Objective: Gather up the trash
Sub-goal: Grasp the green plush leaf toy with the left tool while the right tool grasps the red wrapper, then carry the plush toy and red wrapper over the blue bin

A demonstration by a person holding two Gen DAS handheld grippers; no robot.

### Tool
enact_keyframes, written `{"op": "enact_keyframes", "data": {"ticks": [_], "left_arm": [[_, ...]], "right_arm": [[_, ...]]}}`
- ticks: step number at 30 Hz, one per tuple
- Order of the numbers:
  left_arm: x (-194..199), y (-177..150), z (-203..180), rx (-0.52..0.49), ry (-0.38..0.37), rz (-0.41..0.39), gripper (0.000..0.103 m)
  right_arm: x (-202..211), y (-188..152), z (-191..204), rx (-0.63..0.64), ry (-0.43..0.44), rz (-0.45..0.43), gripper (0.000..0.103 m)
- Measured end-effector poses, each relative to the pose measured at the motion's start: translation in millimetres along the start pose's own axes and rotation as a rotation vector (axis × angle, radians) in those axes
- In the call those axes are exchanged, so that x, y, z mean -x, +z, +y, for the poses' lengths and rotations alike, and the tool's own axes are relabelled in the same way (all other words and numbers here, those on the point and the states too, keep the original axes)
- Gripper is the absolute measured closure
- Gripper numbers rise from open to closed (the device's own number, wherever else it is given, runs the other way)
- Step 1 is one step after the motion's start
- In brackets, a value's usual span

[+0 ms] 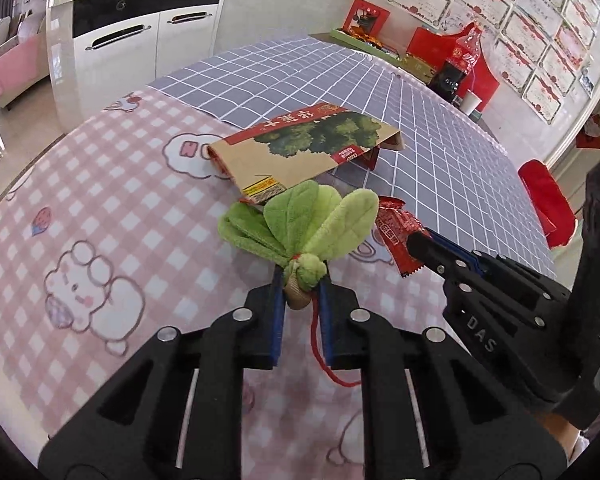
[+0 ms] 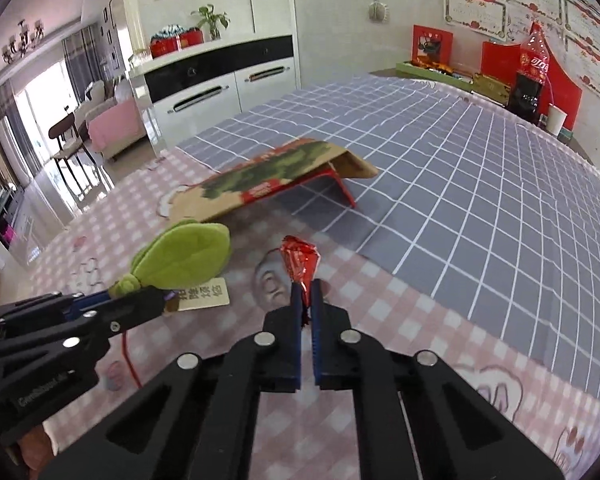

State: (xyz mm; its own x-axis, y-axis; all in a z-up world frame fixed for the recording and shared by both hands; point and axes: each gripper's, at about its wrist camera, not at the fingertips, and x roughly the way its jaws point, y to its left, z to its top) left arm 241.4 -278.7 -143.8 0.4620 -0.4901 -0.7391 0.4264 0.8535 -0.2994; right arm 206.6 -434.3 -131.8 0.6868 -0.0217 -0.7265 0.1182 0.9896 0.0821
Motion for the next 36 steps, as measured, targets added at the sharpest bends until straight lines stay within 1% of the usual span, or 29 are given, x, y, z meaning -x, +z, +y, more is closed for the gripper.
{"op": "enact_keyframes", "data": {"ticks": [6,11,15,22,26,36], "left_arm": [[30.2,-10.7,9.4,0.005,0.006,-0.040,0.088],[54.8,-24.6,21.4,0.003,0.017,-0.068,0.089],[70.8,-33.3,26.1,-0.017,0.038,-0.091,0.089],[87.2,-42.3,31.2,-0.028,0.052,-0.103,0.089],[94.2,-44.1,36.0,-0.023,0.038,-0.105,0.089],[121.7,-44.3,43.7,-0.012,0.040,-0.160,0.089]], "right_arm": [[35.8,-9.9,25.6,-0.014,0.043,-0.057,0.098],[53.5,-20.3,45.1,-0.038,0.086,-0.076,0.098],[65.3,-31.4,62.4,-0.055,0.118,-0.096,0.098],[75.5,-43.5,84.1,-0.070,0.167,-0.101,0.098],[83.8,-46.4,95.0,-0.071,0.187,-0.114,0.098],[98.4,-47.5,111.5,-0.062,0.216,-0.136,0.098]]}}
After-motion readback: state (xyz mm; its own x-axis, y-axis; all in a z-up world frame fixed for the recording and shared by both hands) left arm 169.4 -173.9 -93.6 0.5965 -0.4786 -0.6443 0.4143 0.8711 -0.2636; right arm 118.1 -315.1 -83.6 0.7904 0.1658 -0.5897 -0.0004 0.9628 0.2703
